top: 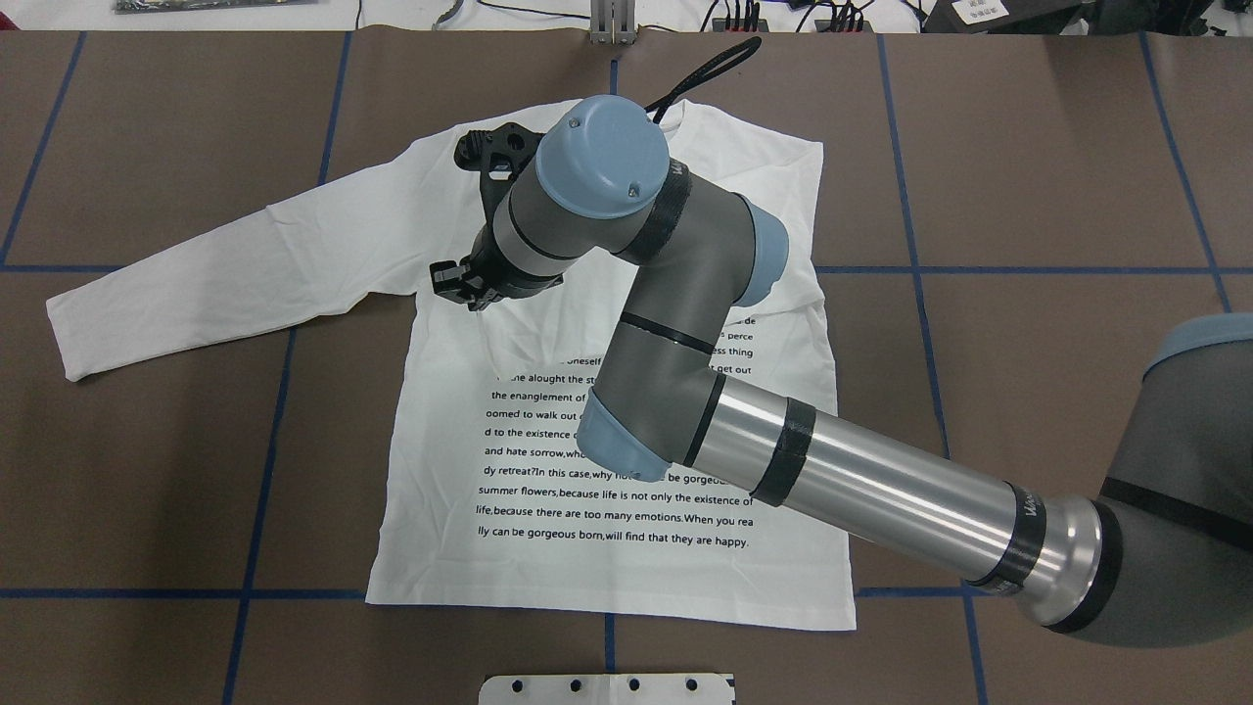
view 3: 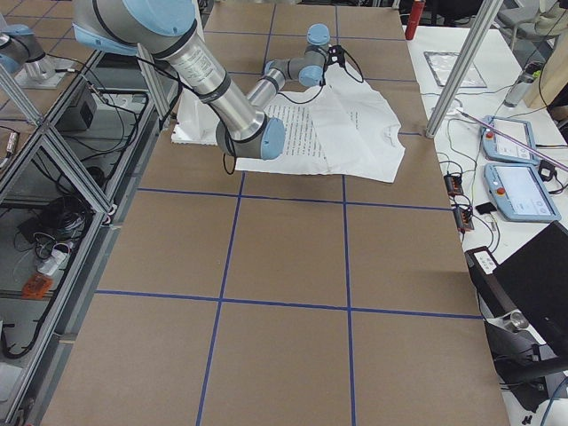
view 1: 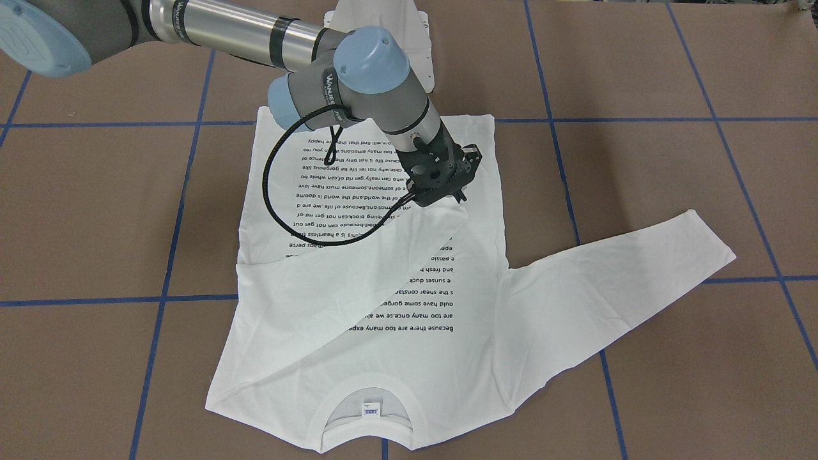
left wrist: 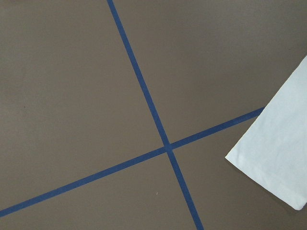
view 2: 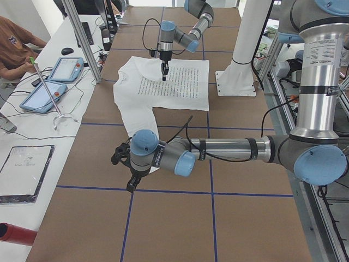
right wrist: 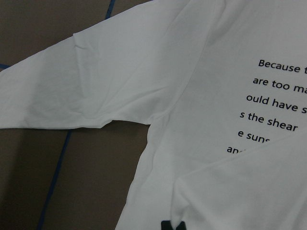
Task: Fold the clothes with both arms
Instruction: 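Carry the sleeve with the right gripper across the shirt body toward the left arm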
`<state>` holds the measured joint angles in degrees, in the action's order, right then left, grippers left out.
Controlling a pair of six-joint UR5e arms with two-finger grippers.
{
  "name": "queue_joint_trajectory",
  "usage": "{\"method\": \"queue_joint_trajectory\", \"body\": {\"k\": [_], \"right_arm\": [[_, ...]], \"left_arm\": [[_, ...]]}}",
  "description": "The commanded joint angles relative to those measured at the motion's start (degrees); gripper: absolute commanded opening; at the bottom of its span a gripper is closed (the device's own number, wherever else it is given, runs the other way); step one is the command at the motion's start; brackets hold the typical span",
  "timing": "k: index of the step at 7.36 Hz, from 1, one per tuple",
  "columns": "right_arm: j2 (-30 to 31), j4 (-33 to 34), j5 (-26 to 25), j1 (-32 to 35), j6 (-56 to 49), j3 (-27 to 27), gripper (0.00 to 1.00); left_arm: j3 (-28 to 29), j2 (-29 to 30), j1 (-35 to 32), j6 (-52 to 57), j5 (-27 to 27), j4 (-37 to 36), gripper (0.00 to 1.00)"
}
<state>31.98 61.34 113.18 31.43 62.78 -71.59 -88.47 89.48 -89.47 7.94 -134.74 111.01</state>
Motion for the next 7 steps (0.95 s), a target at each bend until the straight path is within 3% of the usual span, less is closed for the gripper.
{"method": "queue_joint_trajectory", "body": {"k": [1, 3, 4, 5, 7], "right_arm": [[-6.7, -0.1, -2.3, -0.1, -0.3, 9.9, 0.00], [-9.0, -4.2, -6.5, -1.4, -0.3, 16.7, 0.00], [-9.7, -4.4, -8.7, -2.8, -0.3, 18.1, 0.12], [-9.7, -4.4, -12.5, -4.9, -0.1, 18.1, 0.99], [-9.7, -4.4, -12.9, -5.4, 0.3, 17.6, 0.99]], "left_arm": [[0.0, 0.0, 0.0, 0.1, 0.0, 0.0, 1.00], [-0.1, -0.1, 0.0, 0.1, 0.0, 0.0, 1.00], [-0.1, -0.1, 0.0, 0.1, -0.1, 0.0, 1.00], [-0.2, -0.2, 0.0, 0.1, 0.0, 0.0, 1.00], [-0.3, -0.3, 0.0, 0.1, -0.1, 0.1, 1.00]]}}
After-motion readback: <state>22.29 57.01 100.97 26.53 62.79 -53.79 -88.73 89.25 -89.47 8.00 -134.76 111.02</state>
